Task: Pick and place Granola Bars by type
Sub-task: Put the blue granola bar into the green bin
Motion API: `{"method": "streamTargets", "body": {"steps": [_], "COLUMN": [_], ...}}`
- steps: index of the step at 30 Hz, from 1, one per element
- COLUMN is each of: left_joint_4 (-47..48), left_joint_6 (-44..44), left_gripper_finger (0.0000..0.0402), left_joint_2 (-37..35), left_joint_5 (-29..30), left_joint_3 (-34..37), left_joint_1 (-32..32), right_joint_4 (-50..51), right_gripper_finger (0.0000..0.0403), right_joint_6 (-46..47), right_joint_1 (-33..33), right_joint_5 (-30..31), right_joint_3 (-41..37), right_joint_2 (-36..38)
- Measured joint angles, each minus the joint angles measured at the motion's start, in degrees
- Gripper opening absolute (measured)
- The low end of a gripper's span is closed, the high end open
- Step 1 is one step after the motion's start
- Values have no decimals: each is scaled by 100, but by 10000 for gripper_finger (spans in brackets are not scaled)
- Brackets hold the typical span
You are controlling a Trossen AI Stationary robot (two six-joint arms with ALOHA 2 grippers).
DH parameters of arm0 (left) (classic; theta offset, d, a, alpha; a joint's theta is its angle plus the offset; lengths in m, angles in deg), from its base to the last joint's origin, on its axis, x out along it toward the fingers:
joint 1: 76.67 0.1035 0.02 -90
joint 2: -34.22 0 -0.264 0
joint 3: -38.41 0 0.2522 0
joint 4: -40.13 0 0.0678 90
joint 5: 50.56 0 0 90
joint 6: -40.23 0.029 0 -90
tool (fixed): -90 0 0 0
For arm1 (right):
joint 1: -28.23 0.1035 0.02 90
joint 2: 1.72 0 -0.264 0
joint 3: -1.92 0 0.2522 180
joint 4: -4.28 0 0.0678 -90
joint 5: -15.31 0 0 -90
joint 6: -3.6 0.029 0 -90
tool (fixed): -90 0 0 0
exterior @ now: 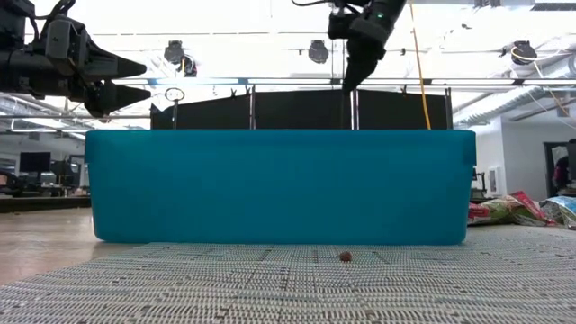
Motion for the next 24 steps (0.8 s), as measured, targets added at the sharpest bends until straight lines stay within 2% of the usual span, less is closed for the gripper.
{"method": "streamTargets", "body": {"steps": [7, 16, 21, 24], "left_joint_4": [2, 0, 2, 0], "left_joint_6": [0, 0, 0, 0], "left_gripper_finger": [392, 392, 392, 392], "left_joint_2": [0, 0, 0, 0], "left_joint_5": [0, 0, 0, 0], "left_joint_3": [0, 0, 2, 0], "left_joint_1": [-1, -2, 0, 0], "right_joint_4": [127, 170, 175, -9], "right_gripper_finger": [185, 185, 185, 185], "right_joint_6": [-2557, -4798, -4779, -3192], "right_joint_1": [-441, -849, -956, -966], "right_joint_5": [6, 180, 177, 181], "right_joint_3": [0, -278, -505, -699], "right_joint_2": [75, 39, 38, 38]}}
